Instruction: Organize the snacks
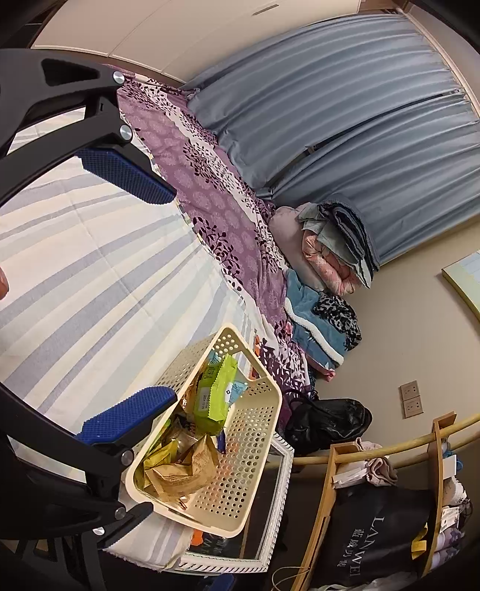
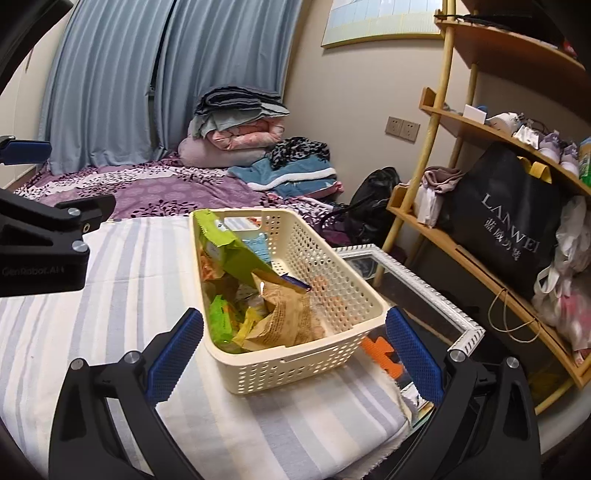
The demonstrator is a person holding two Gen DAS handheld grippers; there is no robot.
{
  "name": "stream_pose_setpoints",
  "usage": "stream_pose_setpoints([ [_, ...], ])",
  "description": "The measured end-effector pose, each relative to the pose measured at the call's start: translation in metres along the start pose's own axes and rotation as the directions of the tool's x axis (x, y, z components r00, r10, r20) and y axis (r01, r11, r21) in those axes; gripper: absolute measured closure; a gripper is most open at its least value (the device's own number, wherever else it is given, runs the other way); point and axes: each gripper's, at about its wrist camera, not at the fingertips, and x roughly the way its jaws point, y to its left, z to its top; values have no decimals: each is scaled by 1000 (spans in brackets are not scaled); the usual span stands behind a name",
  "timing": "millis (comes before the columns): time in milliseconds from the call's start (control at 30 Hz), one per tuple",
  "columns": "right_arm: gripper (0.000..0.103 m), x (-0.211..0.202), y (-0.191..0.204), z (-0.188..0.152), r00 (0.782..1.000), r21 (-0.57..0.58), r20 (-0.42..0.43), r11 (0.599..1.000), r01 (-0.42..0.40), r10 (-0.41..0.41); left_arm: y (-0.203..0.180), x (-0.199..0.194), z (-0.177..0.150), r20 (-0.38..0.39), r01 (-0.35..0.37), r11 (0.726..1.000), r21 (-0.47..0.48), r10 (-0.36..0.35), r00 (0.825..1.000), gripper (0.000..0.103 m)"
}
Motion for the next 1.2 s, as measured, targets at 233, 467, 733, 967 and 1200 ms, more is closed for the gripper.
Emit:
stream_pose_setpoints([
  [233, 5, 2, 1, -1, 1000, -8, -12, 1000, 5, -5, -2, 2, -3, -9, -5, 1000, 11, 6, 1000, 2],
  [467, 5, 2, 0, -1, 1000, -5, -3, 1000, 10, -10, -4, 4, -4, -15, -10, 1000, 26, 10, 1000, 2],
  [733, 5, 6, -1, -2, 1000, 0, -17, 1000, -3, 3, -9, 7, -3, -25, -12, 999, 46, 14, 1000, 2],
  [967, 5, 11, -4, -5, 1000, 8, -29, 1000, -4, 4, -12, 10, -4, -42, -3, 998, 58, 5, 999, 2],
  [1200, 5, 13, -5, -7, 999, 12, -35, 1000, -6, 6, -16, 13, -4, -49, -5, 997, 75, 8, 999, 2],
])
